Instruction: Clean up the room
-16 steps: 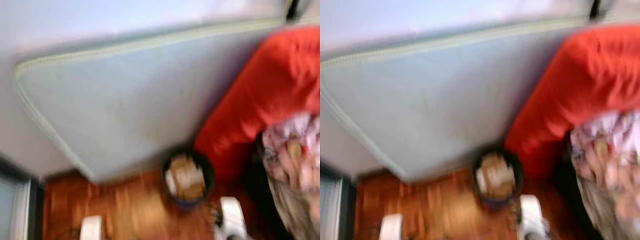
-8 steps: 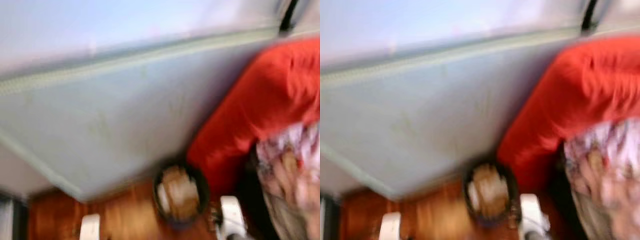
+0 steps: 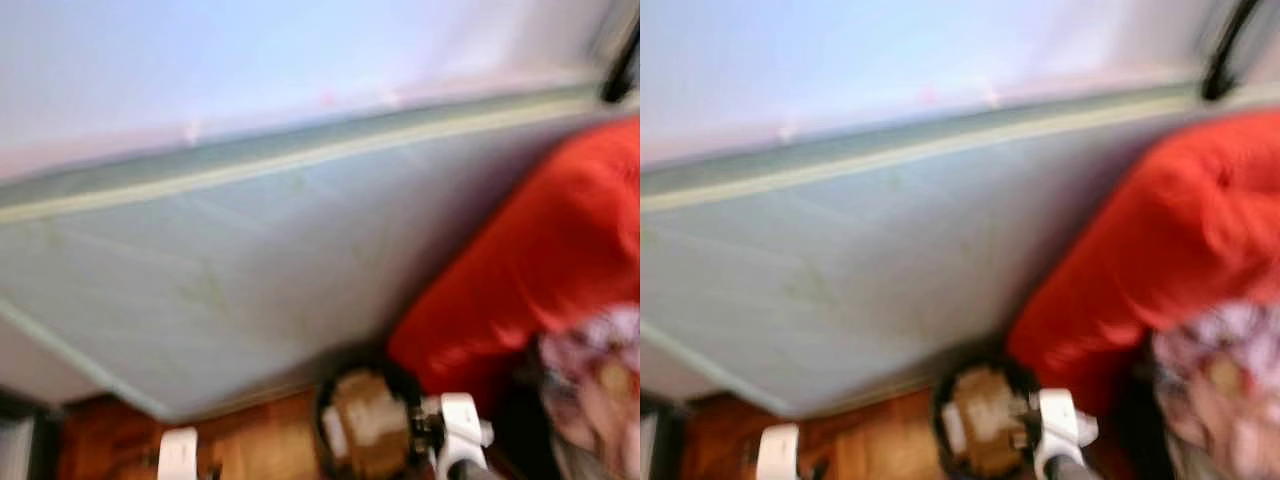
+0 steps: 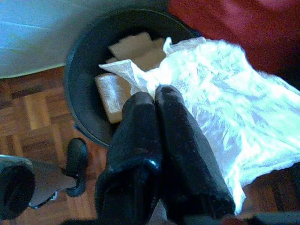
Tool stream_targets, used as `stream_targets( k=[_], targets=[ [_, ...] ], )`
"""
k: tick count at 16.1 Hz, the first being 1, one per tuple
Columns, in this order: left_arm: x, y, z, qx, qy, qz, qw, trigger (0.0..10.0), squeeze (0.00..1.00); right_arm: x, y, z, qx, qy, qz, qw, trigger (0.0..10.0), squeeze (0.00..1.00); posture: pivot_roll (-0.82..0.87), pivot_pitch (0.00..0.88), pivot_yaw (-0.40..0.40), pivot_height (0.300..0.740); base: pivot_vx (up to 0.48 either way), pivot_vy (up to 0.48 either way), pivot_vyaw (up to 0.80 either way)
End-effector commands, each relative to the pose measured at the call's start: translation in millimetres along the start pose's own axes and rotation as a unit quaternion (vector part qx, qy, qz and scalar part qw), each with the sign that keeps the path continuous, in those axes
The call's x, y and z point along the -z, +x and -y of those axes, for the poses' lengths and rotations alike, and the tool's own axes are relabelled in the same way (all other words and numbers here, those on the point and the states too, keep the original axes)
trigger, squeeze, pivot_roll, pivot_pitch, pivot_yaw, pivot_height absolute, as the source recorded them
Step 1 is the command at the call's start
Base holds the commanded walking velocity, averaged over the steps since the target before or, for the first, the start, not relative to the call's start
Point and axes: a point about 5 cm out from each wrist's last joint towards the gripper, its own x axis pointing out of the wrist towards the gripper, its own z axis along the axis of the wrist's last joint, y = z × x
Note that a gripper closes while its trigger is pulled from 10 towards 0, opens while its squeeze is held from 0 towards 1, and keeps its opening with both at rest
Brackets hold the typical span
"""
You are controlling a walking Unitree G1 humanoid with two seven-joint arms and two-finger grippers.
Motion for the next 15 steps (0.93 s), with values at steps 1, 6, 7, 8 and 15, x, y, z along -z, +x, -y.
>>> stream_targets(
  k=[1,6,7,8,15],
  targets=[
    [11.9,-5.8,3.6,0.008,-0.013,0.002,1.000,10.0,0.00,7.1,-5.9,8.7,0.004,0.009,0.006,1.000,10.0,0.00,0.03,0.201,-0.012,0.740,0.000,0.000,0.00],
    [-87.5,6.9,33.0,0.044,-0.014,0.216,0.975,10.0,0.00,2.1,-8.7,5.3,-0.018,0.028,0.063,0.997,10.0,0.00,0.03,0.199,0.001,0.740,0.000,0.000,0.00],
    [-96.6,2.4,33.8,0.042,-0.014,0.255,0.966,10.0,0.00,2.1,-9.9,5.1,-0.017,0.042,0.077,0.996,10.0,0.00,0.02,0.196,0.004,0.740,0.000,0.000,0.00],
    [-103.3,-1.7,30.8,0.036,-0.001,0.283,0.958,10.0,0.00,2.1,-10.6,5.0,-0.016,0.051,0.085,0.995,10.0,0.00,0.02,0.194,0.007,0.740,0.000,0.000,0.00],
    [-107.6,-19.6,19.9,0.031,-0.002,0.321,0.947,10.0,0.00,4.4,-14.0,6.6,-0.003,0.063,0.104,0.993,10.0,0.00,0.02,0.168,0.012,0.740,0.000,0.000,0.11]
  ],
)
